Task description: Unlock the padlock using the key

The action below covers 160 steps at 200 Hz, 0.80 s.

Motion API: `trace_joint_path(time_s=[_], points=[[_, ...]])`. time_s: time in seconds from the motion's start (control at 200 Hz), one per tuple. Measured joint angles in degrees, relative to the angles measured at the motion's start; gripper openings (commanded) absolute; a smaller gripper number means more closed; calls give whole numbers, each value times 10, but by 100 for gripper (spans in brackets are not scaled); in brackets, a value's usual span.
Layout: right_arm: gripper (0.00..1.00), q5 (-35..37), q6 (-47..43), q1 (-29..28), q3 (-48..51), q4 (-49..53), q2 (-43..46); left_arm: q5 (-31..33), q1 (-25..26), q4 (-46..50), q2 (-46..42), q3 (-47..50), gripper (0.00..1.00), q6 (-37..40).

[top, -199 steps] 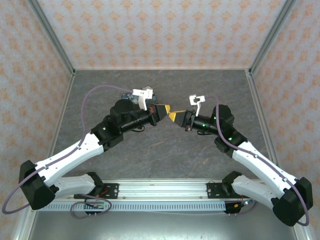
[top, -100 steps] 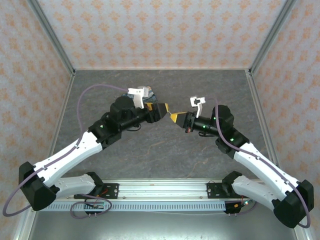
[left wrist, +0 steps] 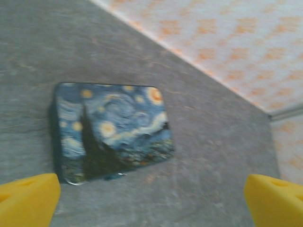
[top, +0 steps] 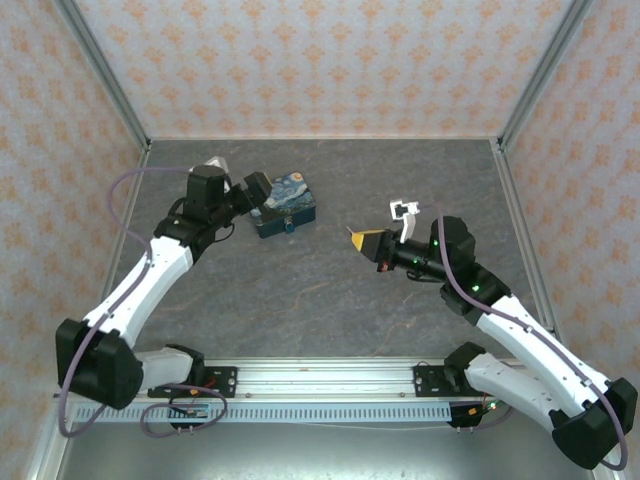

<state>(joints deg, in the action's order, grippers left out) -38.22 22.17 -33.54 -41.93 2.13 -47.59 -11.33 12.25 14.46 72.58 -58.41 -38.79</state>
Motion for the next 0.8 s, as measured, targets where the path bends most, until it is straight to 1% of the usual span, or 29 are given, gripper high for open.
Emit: trace_joint_path(time_s=[0.145,0.325,0.47,0.721,0.801], points=[[0,4,0,0,0,12,5,-5,-53,-2,72,-1,100,-8],[0,6,0,0,0,17,15,-25,-87,-19,162,-22,100,-19],[0,6,0,0,0,20,21,-52,-94,-41,230,-59,100,-30],[0,8,1,0,5,26,28,-86,-94,-68,318,-117,100,-49],[0,8,1,0,5,27,29,-95,-94,-73,342,-131,96,-54]])
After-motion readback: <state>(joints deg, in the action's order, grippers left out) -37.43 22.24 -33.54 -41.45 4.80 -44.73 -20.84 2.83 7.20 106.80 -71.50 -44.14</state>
